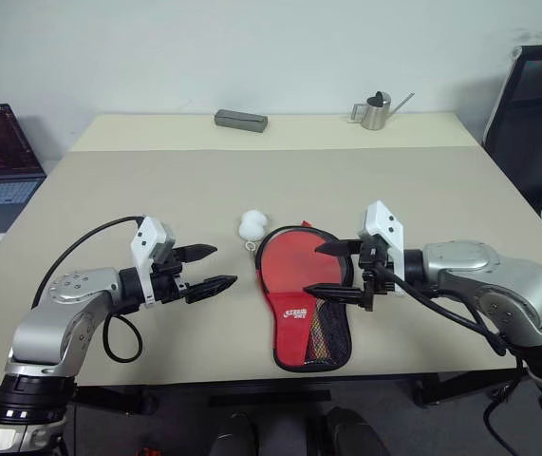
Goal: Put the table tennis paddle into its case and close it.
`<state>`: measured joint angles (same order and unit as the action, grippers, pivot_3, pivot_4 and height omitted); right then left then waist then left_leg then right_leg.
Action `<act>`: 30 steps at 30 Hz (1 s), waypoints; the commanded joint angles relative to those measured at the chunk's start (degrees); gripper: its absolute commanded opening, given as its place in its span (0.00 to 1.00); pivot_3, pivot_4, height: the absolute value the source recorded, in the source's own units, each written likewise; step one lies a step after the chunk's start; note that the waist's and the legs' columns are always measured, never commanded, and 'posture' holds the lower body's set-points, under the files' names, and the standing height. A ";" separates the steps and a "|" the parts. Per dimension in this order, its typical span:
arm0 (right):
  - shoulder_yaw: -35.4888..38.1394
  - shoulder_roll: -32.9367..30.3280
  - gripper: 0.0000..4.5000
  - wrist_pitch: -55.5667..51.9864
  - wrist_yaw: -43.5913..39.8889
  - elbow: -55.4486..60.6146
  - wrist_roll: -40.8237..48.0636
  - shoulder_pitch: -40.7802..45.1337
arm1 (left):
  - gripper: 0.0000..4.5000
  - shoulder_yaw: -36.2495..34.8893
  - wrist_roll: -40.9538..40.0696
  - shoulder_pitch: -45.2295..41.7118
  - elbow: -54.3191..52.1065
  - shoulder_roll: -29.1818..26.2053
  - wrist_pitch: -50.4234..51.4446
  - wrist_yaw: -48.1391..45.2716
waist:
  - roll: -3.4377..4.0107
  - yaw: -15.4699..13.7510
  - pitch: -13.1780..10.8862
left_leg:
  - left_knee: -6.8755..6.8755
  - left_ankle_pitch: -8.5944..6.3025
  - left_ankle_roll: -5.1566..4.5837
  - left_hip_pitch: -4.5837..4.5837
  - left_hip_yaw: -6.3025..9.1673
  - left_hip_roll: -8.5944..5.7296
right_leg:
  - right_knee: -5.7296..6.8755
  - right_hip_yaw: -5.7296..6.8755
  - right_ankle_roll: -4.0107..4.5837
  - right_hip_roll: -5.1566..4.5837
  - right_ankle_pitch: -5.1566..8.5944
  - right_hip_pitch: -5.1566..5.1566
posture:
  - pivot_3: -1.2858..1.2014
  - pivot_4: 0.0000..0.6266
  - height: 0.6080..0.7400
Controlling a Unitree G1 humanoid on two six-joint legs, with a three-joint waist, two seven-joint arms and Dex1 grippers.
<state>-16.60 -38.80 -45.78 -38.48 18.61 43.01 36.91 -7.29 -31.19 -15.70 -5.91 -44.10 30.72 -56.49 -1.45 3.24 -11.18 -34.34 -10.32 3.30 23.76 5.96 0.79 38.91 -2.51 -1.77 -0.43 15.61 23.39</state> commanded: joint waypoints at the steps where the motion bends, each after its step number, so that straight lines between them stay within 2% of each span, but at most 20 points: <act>1: -3.73 8.03 0.97 5.33 1.52 -9.40 -8.40 2.82 | 1.00 -1.53 0.09 -2.76 0.11 0.29 -1.22 0.61 | -0.02 0.11 -0.01 | -0.01 0.01 0.00 0.01 0.02 0.03 | 0.00 0.01 0.05 0.04 -0.09 0.02 | 0.52 0.24 1.00; 6: -5.04 14.25 0.97 10.72 0.51 -20.09 -17.21 4.44 | 1.00 -1.58 0.98 -5.43 2.91 -0.05 -2.30 0.33 | -0.01 -0.38 -0.03 | -0.02 0.01 0.02 0.06 0.05 -0.01 | 0.01 0.03 0.06 0.04 -0.10 0.02 | 0.52 0.24 1.00; 11: -4.93 17.47 0.97 12.47 0.86 -26.38 -23.58 5.09 | 1.00 -0.03 3.90 -8.35 6.03 0.35 -4.60 0.63 | -0.02 -0.43 -0.03 | -0.04 0.01 0.02 0.07 0.06 -0.02 | 0.01 0.04 0.04 0.02 -0.13 0.02 | 0.52 0.24 1.00; 19: -4.84 18.08 0.97 13.90 0.68 -30.43 -31.33 3.71 | 1.00 6.37 12.84 -20.21 18.19 7.18 -9.27 5.51 | -0.02 -0.79 -0.03 | -0.26 0.02 0.02 0.08 0.06 -0.04 | 0.06 0.04 -0.06 0.04 -0.19 -0.03 | 0.52 0.24 1.00; 24: -4.03 19.71 0.97 13.34 1.07 -29.91 -32.68 2.49 | 1.00 9.72 19.38 -31.52 34.45 13.82 -13.19 10.06 | -0.03 -0.86 -0.02 | -0.43 0.02 0.02 0.08 0.13 -0.05 | 0.10 0.09 -0.11 0.07 -0.24 -0.10 | 0.52 0.24 1.00; 30: -3.28 21.51 0.97 12.28 1.38 -28.59 -33.63 1.00 | 1.00 11.60 24.90 -42.20 55.54 18.66 -20.68 11.47 | -0.03 -0.26 -0.02 | -0.49 0.02 0.02 0.07 0.08 -0.07 | 0.09 0.04 -0.20 0.07 -0.30 -0.13 | 0.52 0.24 1.00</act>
<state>-19.98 -17.52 -32.75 -37.19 -11.11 10.23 38.89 4.40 -7.66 -55.22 45.42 -25.80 12.90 -45.53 -1.48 2.99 -11.20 -34.83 -10.30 3.32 23.83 6.04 0.72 39.00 -2.48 -1.96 -0.37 15.31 23.27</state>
